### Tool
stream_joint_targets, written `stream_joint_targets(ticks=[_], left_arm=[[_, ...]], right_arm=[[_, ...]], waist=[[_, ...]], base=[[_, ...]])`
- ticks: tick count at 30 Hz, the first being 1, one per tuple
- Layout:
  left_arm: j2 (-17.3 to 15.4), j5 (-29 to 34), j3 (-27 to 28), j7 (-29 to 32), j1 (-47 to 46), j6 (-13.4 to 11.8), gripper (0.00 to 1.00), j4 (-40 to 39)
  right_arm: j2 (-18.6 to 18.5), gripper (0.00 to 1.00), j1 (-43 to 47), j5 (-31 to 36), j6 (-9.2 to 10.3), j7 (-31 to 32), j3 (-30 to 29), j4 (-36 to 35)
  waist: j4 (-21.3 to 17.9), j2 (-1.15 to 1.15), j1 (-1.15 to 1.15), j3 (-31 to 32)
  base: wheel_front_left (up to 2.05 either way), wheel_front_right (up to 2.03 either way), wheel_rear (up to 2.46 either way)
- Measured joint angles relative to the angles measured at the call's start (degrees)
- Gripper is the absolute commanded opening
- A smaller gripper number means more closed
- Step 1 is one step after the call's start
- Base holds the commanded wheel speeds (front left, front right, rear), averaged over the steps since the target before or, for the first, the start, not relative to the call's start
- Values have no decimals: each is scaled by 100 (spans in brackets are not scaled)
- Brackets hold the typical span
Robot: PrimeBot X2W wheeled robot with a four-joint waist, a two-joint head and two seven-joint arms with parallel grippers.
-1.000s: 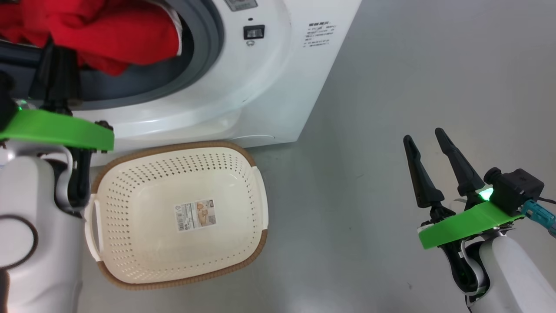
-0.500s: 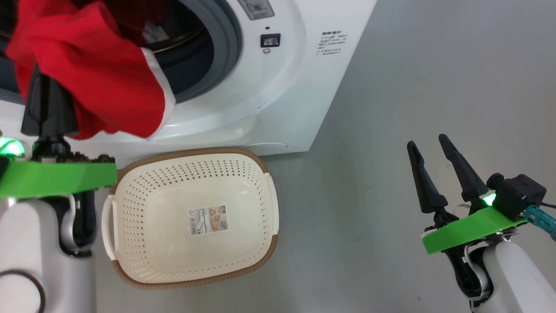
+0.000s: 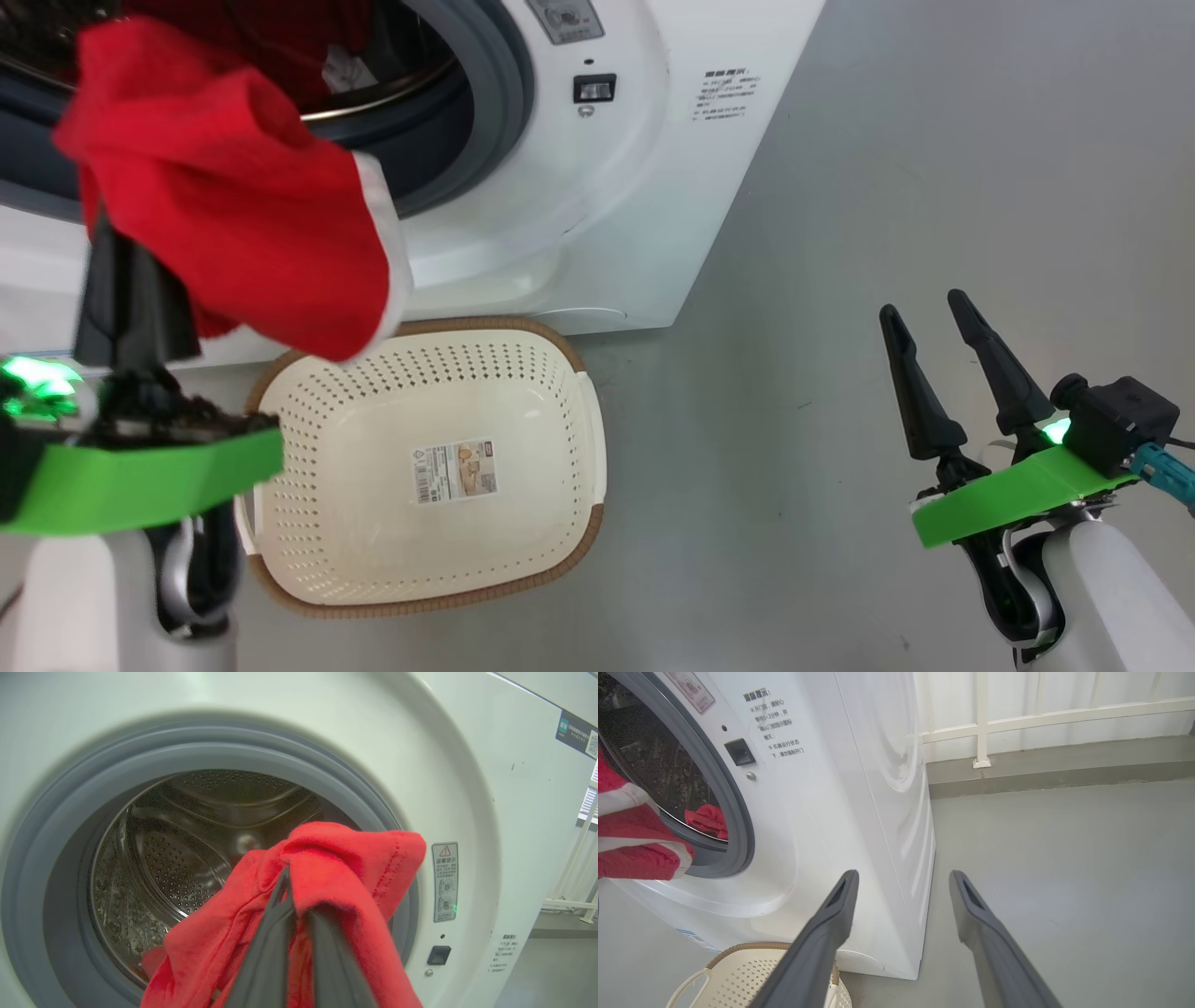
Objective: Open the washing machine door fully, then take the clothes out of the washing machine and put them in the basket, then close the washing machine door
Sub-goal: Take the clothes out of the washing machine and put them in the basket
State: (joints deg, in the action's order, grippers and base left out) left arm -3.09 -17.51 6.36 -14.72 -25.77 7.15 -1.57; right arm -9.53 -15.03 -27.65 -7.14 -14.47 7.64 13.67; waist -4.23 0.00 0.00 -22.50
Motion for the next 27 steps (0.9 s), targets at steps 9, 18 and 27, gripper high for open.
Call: stream_joint_targets(ticks=[9,18,27], left_arm=[[64,-123,-142,0,644,1,0,330],[90,-333,-226,1,823,1,0,1369],[89,-99,-131,2,446,1,0,2915]], right_arm=[[-8,100,18,0,1,0,-3,-33],[-2,100,-122,-1,1,0,41,-68],[76,100,-391,-1,1,0,88,-99]], waist=[[-13,0,0,-136],[-91,0,0,-461],[-257,0,0,-869]], base=[[0,0,0],[0,0,0],[0,0,0]])
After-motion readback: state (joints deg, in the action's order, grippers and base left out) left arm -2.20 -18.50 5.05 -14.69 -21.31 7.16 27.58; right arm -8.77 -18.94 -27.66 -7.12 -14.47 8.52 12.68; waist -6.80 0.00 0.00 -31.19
